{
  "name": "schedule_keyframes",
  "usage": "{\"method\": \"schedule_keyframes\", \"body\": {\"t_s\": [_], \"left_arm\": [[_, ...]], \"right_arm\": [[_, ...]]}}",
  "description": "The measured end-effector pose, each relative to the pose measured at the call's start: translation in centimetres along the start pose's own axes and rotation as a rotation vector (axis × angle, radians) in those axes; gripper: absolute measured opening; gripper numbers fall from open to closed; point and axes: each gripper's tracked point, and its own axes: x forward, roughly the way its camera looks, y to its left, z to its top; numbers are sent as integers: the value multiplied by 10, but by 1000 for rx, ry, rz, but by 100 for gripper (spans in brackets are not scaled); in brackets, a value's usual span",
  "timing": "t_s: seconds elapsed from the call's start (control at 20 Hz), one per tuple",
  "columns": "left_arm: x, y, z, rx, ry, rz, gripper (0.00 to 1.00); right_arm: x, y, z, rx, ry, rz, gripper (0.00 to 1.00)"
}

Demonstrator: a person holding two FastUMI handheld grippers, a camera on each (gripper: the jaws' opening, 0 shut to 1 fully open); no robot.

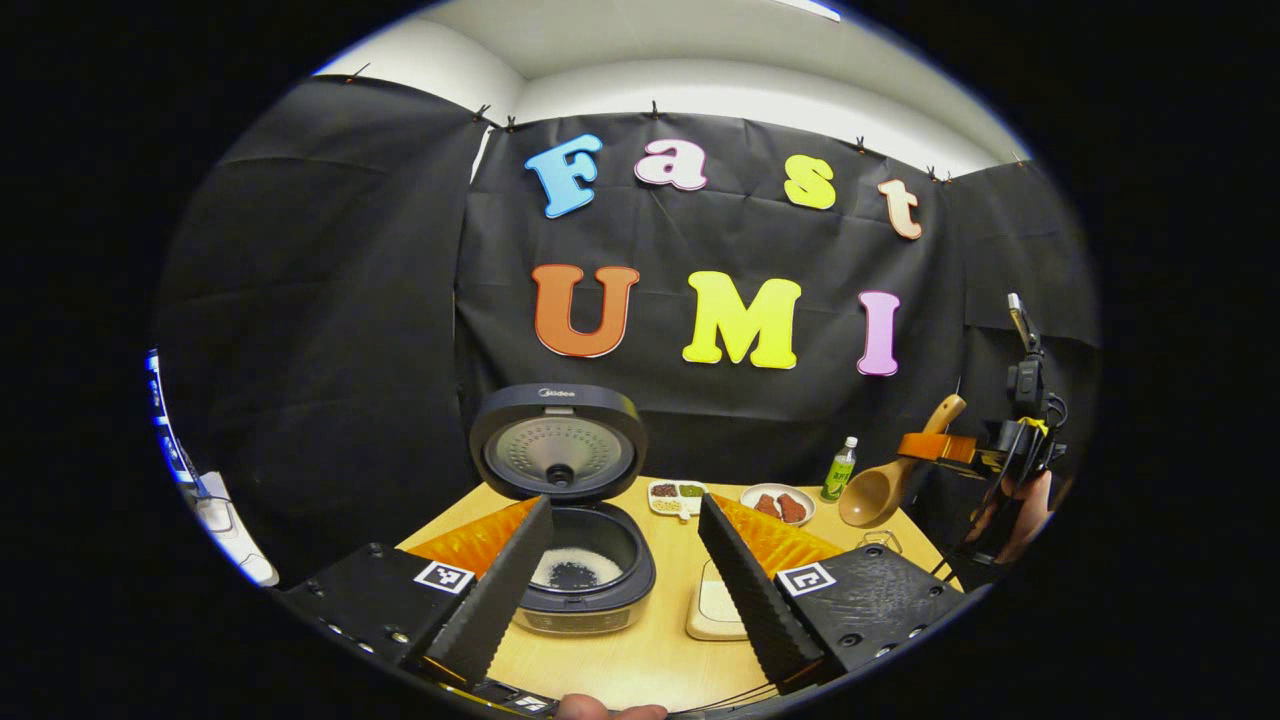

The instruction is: Close the left gripper, press the button to open the rice cooker; take a wooden spoon from the chopstick holder with the right hand, scoop a spoonful of rice and pour it into the rice cooker, then put the wooden spoon back into the chopstick holder.

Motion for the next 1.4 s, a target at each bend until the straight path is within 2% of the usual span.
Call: {"method": "schedule_keyframes", "body": {"t_s": [0.3,0.5,1.0,1.4], "left_arm": [[15,-30,-2,18,14,-13,95],[16,-39,-4,39,31,8,95],[13,-46,5,45,61,42,95],[11,-37,10,47,76,54,95]], "right_arm": [[19,-118,-2,21,18,-185,8],[48,-158,-16,-6,37,-241,8],[95,-192,-84,-52,148,-226,8],[113,-205,-119,-28,159,-249,8]]}}
